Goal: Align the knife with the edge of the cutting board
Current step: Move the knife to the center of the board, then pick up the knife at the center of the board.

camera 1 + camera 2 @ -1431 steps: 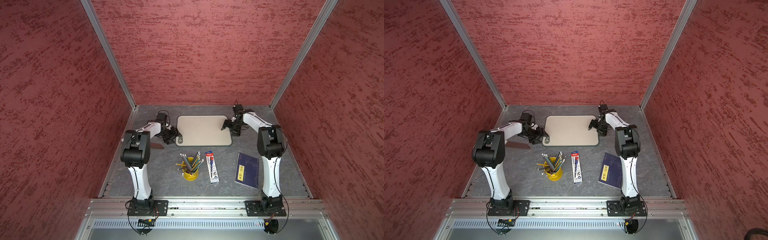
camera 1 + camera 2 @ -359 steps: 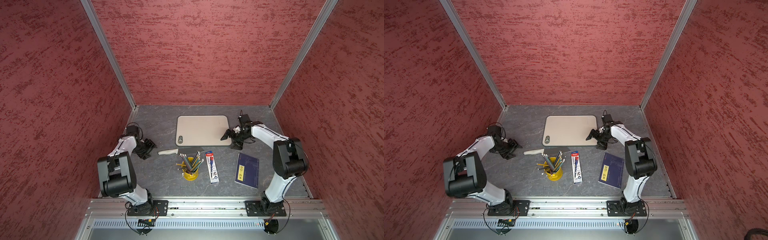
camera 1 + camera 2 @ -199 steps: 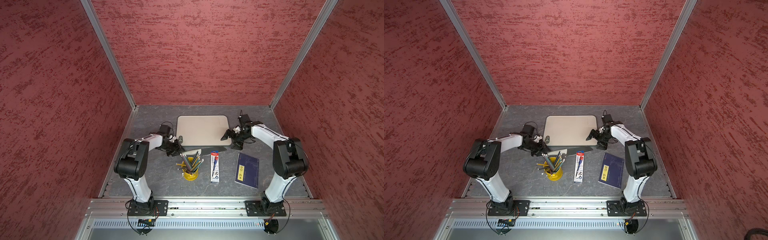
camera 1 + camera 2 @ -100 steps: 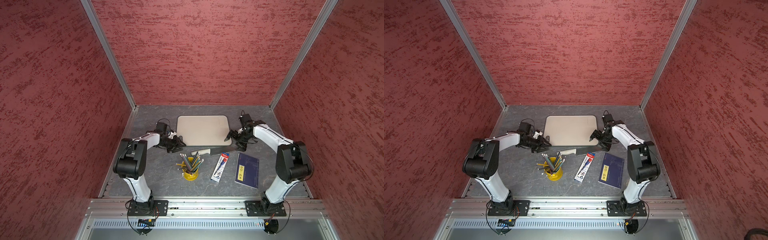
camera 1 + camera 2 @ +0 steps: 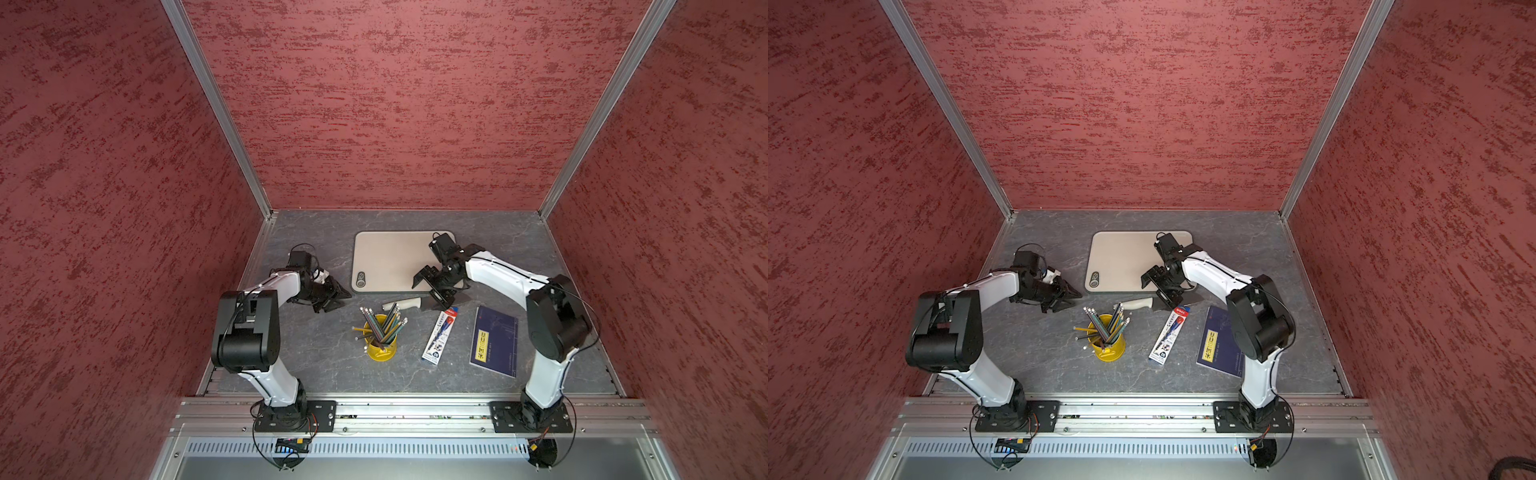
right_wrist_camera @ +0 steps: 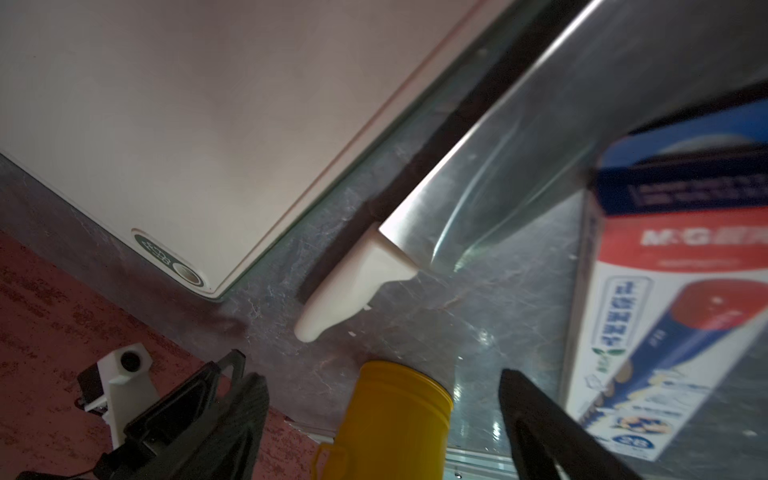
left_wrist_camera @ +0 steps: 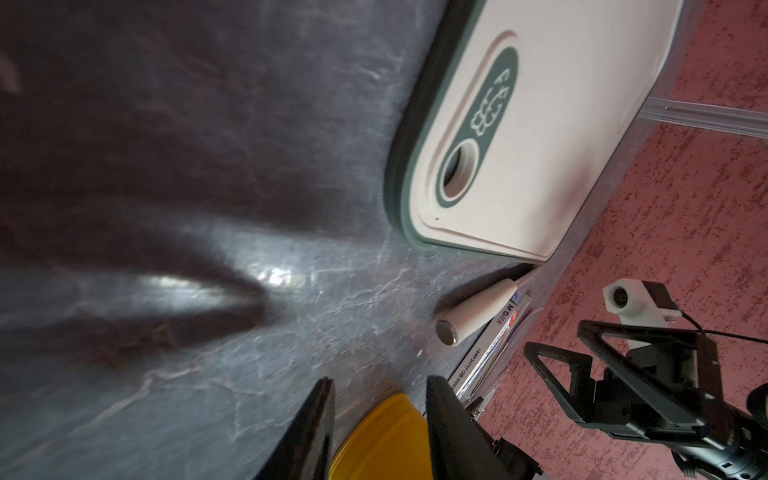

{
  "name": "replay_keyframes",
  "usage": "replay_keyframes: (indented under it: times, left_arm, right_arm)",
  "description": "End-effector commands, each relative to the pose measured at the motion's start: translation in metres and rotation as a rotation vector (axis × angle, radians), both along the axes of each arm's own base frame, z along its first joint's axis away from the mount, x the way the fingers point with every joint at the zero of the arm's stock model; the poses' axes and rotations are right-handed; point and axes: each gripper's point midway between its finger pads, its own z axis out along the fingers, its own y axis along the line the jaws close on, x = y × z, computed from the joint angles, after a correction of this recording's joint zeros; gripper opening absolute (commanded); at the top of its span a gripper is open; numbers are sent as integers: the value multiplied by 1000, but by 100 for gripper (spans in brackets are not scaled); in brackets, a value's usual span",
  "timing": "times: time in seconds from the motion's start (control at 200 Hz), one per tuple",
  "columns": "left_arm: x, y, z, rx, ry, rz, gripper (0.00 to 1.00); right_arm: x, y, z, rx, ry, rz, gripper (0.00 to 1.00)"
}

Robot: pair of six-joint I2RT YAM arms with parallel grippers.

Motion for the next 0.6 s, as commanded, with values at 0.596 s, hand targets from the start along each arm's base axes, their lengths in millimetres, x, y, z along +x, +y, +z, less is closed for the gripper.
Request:
replay_keyframes:
  times: [0.596]
  left_arm:
    - [-17, 15, -11, 29, 46, -16, 40]
  right_arm:
    - [-23, 30, -70, -193, 202, -138, 77]
